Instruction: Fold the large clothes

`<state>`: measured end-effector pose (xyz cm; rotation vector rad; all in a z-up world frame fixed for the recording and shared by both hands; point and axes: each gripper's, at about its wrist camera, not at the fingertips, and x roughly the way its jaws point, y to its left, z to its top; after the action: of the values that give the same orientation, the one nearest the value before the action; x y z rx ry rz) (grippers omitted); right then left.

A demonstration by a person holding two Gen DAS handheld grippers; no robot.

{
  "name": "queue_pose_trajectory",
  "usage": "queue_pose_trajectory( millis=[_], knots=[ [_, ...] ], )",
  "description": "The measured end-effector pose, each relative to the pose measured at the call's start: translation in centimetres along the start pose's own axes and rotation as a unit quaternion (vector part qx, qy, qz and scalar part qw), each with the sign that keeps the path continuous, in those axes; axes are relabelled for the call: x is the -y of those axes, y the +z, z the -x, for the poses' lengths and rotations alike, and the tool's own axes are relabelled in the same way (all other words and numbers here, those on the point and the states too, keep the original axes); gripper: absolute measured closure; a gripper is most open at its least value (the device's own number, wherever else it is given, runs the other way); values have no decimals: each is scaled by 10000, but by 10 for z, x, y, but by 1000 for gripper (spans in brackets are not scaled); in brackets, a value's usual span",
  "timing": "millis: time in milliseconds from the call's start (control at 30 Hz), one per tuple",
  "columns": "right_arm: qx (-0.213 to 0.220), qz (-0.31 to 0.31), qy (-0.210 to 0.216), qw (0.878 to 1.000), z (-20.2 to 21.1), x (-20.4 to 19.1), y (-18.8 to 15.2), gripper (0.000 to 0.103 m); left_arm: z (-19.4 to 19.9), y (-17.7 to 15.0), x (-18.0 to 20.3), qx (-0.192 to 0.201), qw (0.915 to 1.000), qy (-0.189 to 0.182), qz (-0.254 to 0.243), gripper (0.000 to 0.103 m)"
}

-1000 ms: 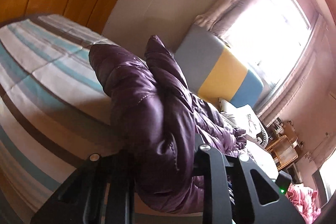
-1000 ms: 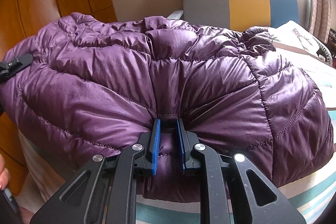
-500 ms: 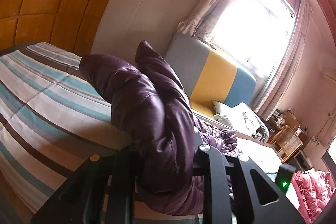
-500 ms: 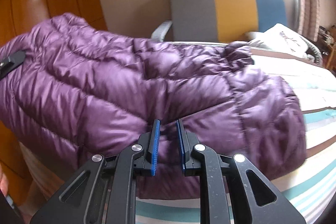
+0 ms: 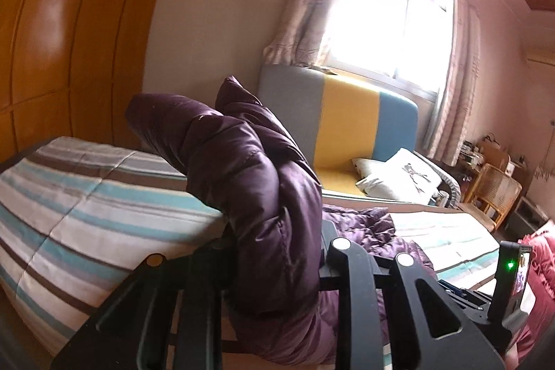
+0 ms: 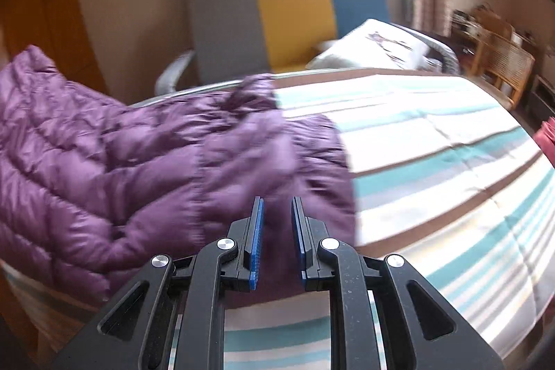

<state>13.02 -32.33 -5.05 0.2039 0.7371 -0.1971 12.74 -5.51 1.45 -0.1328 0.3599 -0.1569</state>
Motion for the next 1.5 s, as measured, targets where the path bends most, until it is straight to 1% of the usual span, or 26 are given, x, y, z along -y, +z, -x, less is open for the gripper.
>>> queue_pose_trajectory(
  millis=[133,300,533,767,867,1067,1200,1233,1267,1300,1333,1367,1400,1433,1500],
  knots=[
    [-130,-149,-175,9997,-7,18,-2,87,-2,5,25,-4,9996,-117,-248,78],
    [-164,-343,-208,9991,-6,32,-6,87,-8,8,58,-47,9978,-309,-578,76],
    [-172,-524,-197,9983,-6,42,-11,87,-27,-4,103,-299,9915,-627,-1096,74],
    [-147,-728,-176,9971,-5,58,-12,87,-46,-32,143,-686,9804,-954,-1583,74],
    [-139,-835,-192,9962,-4,65,-12,87,-57,-44,158,-864,9761,-1010,-1720,74],
    [-149,-1082,-224,9938,-3,77,-14,87,-70,-63,184,-1050,9677,-1053,-2037,74],
    [-152,-1164,-248,9928,-3,81,-14,87,-83,-80,202,-1264,9581,-1168,-2292,73],
    [-150,-1189,-257,9925,-3,82,-14,87,-84,-85,205,-1284,9562,-1175,-2355,70],
    [-151,-1216,-257,9921,-3,83,-14,87,-84,-89,208,-1278,9543,-1208,-2417,65],
    [-154,-1227,-259,9920,-2,84,-14,87,-83,-90,210,-1282,9525,-1285,-2446,52],
    [-149,-1243,-284,9917,-2,85,-14,87,-79,-91,212,-1275,9501,-1442,-2453,39],
    [-138,-1261,-299,9915,-1,86,-13,87,-75,-90,213,-1236,9492,-1571,-2432,33],
    [-129,-1276,-305,9913,0,88,-13,87,-70,-88,213,-1209,9489,-1650,-2401,25],
    [-119,-1295,-326,9910,2,89,-13,87,-65,-85,212,-1182,9494,-1732,-2336,23],
    [-90,-1328,-337,9905,5,91,-13,87,-50,-75,205,-1121,9524,-1960,-2046,22]
  ],
)
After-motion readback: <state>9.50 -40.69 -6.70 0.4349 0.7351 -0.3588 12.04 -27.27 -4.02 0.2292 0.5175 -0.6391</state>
